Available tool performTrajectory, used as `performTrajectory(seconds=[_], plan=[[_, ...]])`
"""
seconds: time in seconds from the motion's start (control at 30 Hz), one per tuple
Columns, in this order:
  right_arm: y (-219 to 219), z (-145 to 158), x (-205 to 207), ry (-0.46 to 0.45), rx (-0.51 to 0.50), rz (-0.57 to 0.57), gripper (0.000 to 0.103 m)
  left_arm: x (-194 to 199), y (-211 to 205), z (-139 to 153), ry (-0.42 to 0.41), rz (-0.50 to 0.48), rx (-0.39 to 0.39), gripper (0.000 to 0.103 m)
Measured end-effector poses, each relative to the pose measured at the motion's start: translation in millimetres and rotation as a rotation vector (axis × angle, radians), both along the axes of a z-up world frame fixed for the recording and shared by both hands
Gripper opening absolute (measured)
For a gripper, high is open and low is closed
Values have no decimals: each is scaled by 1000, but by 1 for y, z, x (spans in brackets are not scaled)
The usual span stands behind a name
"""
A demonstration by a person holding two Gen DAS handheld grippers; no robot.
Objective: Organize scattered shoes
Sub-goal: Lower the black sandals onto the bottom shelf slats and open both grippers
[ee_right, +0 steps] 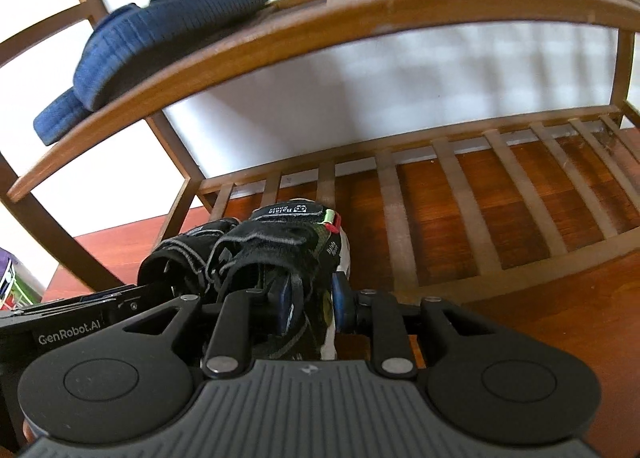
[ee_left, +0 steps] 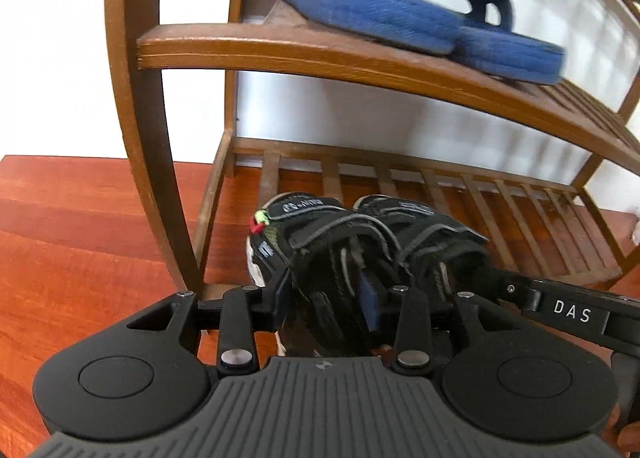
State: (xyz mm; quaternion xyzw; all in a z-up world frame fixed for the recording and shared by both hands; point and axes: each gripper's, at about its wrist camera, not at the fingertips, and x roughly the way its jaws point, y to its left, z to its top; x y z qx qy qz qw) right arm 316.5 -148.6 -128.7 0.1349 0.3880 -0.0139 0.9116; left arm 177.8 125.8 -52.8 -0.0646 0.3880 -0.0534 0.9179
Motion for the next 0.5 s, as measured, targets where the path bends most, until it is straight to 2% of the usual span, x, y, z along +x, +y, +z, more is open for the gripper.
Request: performTrajectory(seconds=[0.3,0.5], plan=[[-2,15,-40,-24,-17,28,26,-47,4,19,-24,14,-10,41],[5,5,-56,9,-31,72,26,-66,1,15,-12,-2,10,41]])
